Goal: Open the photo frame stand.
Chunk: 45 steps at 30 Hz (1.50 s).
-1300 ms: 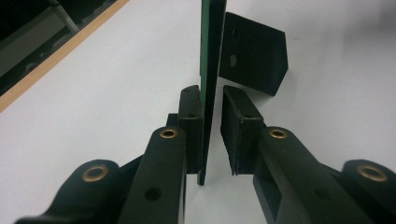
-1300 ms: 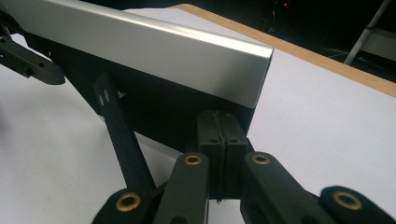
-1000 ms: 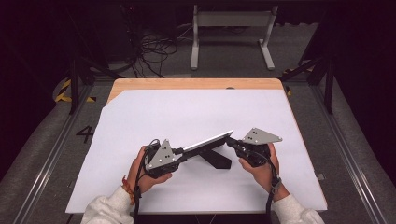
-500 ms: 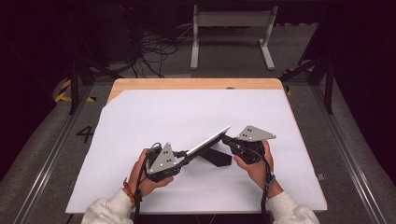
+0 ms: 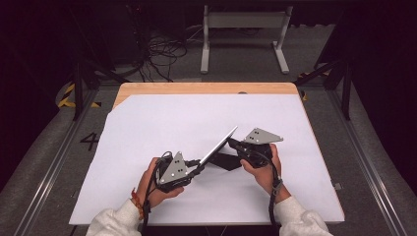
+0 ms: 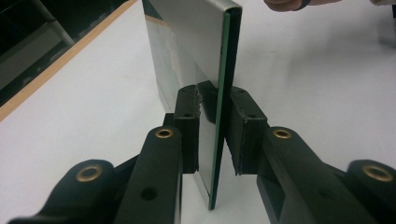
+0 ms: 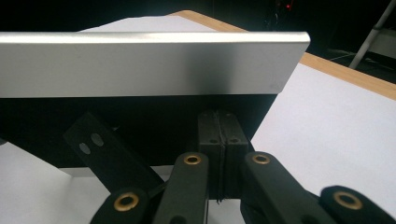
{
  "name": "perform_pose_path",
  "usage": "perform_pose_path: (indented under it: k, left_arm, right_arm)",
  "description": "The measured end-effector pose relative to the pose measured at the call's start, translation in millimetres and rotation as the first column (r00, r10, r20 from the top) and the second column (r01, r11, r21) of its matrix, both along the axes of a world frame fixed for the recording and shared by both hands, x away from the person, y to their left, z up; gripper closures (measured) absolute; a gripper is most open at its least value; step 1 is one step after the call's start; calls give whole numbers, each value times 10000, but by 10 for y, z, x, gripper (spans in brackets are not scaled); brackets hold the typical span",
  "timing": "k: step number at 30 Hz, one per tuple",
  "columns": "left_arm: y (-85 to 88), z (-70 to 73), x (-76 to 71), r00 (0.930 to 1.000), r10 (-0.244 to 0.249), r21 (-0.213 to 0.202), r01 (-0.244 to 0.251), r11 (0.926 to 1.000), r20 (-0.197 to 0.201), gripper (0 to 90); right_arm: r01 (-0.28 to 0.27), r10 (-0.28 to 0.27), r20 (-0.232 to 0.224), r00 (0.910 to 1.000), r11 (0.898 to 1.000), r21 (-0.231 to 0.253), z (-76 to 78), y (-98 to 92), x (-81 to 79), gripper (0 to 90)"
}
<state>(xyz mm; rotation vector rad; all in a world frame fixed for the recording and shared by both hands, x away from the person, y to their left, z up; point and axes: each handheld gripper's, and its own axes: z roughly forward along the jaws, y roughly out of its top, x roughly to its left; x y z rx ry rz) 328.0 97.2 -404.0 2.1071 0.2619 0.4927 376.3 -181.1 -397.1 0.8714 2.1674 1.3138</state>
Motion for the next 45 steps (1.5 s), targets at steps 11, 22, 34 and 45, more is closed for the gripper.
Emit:
perform_pose_path:
  k: [11,22,34,45]
  left_arm:
    - [109,98,-50,9989,-467,-387,470,9981,83,729]
    - [71,52,-39,9990,-431,-210,428,9989,-121,789]
    - [-10,44,-90,9979,-613,-404,603,9974,-227,756]
    - [-142,30,-108,9967,-703,-668,675,9955,-402,715]
  right_arm:
    - [-56,57,144,9999,10000,-30,8,-44,-88,900]
    - [-454,452,216,9987,9989,77,40,39,-131,900]
    - [-496,493,296,9983,9987,71,58,100,-126,900]
    - [-512,510,344,9981,9987,53,53,151,-120,900]
